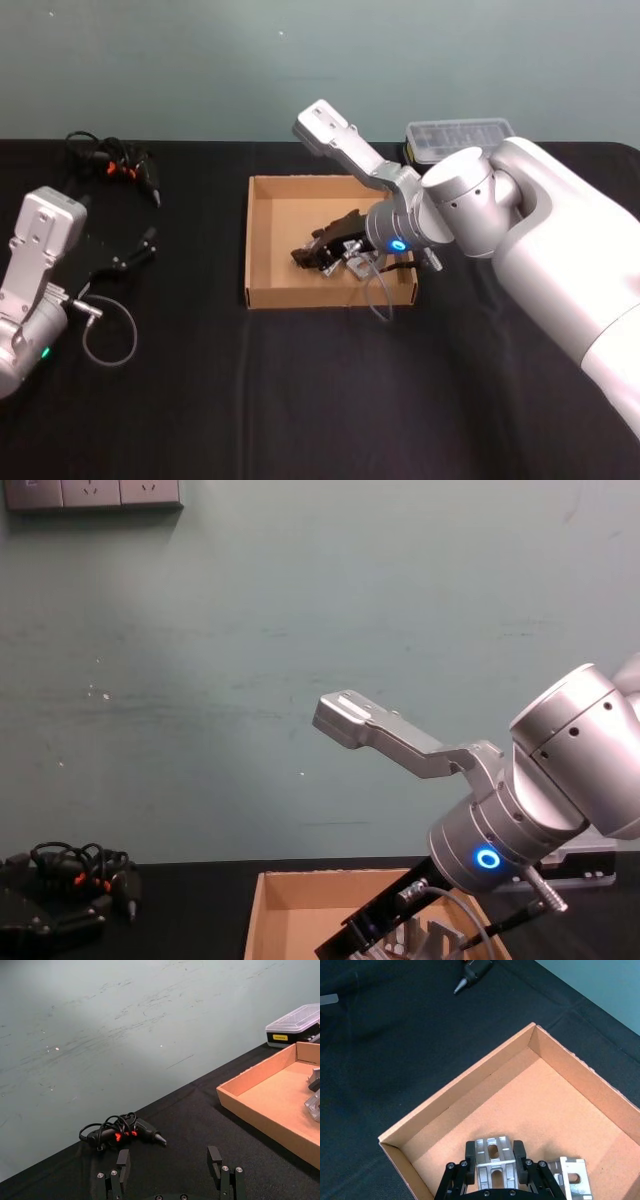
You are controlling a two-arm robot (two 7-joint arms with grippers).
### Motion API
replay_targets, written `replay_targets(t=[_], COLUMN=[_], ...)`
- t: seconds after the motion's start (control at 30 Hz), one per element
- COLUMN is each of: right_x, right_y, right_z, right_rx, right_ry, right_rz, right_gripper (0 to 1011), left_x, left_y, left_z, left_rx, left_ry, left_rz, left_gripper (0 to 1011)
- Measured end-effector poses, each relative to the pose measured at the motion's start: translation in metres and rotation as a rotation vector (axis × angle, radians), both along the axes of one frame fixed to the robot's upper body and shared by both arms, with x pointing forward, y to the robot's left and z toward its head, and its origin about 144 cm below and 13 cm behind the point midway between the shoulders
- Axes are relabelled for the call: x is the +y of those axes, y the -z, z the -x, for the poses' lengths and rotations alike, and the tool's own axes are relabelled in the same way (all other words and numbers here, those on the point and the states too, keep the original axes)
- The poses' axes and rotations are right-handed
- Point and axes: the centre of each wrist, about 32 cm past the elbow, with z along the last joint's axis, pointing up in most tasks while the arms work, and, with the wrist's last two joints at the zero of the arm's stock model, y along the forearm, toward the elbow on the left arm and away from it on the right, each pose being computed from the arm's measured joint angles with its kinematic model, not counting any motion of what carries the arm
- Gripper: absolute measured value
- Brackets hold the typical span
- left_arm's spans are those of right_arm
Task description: Use one hand to pick up the angle iron from the table and place it into the box.
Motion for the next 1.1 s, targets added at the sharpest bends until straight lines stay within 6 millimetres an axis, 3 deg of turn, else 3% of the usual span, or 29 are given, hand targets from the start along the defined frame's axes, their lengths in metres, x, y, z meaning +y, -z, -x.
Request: replay_targets(t=[0.23,0.87,1.1], right_x=[-0.0002,-0.0004,-0.0011], right_y=[-0.0004,-0.0006,-0.0024], right_z=[0.0,0.0003,0.0035], right_rx=[-0.001,-0.001,-0.031], right_ry=[0.0,-0.001,-0.014], right_rz=[-0.001,-0.003,-0.018], right_gripper=[459,1003,1000], left_x=[0.0,0.0,0.0], left_y=[0.0,0.0,0.0], left_z=[0.0,0.0,0.0], left_rx=[0.0,0.0,0.0], left_ry=[0.0,0.0,0.0], left_rz=[0.0,0.0,0.0], left_gripper=[1011,1011,1011])
